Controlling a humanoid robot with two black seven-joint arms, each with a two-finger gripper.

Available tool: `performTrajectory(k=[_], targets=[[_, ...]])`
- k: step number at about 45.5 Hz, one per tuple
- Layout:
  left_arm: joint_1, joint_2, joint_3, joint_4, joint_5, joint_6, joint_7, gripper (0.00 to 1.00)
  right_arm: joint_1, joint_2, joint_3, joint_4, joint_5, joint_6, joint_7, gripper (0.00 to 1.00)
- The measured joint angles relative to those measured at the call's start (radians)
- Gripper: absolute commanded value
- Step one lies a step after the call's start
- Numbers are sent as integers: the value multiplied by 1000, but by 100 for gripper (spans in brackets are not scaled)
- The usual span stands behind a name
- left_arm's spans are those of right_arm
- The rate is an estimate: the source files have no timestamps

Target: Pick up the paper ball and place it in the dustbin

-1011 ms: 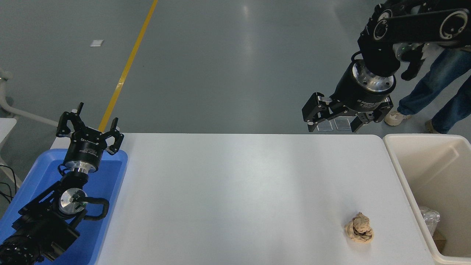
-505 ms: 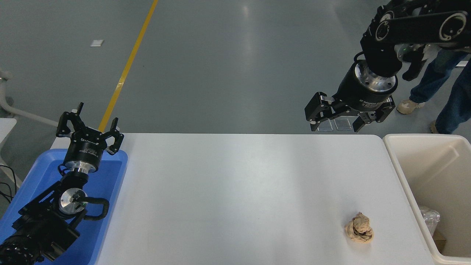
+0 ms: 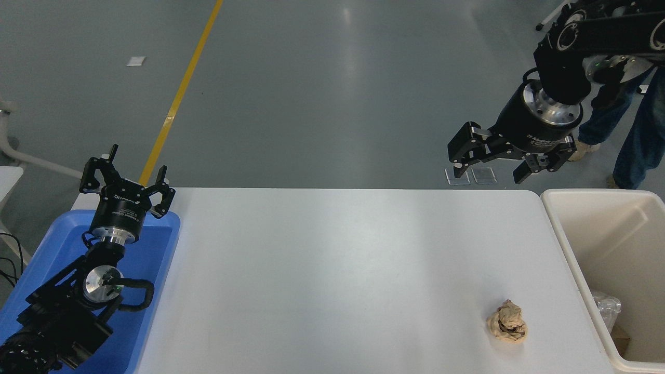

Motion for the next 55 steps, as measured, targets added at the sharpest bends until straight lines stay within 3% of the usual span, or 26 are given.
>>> performTrajectory(k=[12,33,55], targets=[[0,0,0,0,0,0,0,99,-72,-23,-17,0,0,-10,0,100],[0,0,0,0,0,0,0,99,-353,-40,-86,-28,-132,-398,-7,100],[0,0,0,0,0,0,0,99,-525,-131,-50,-26,-159,-508,-9,100]])
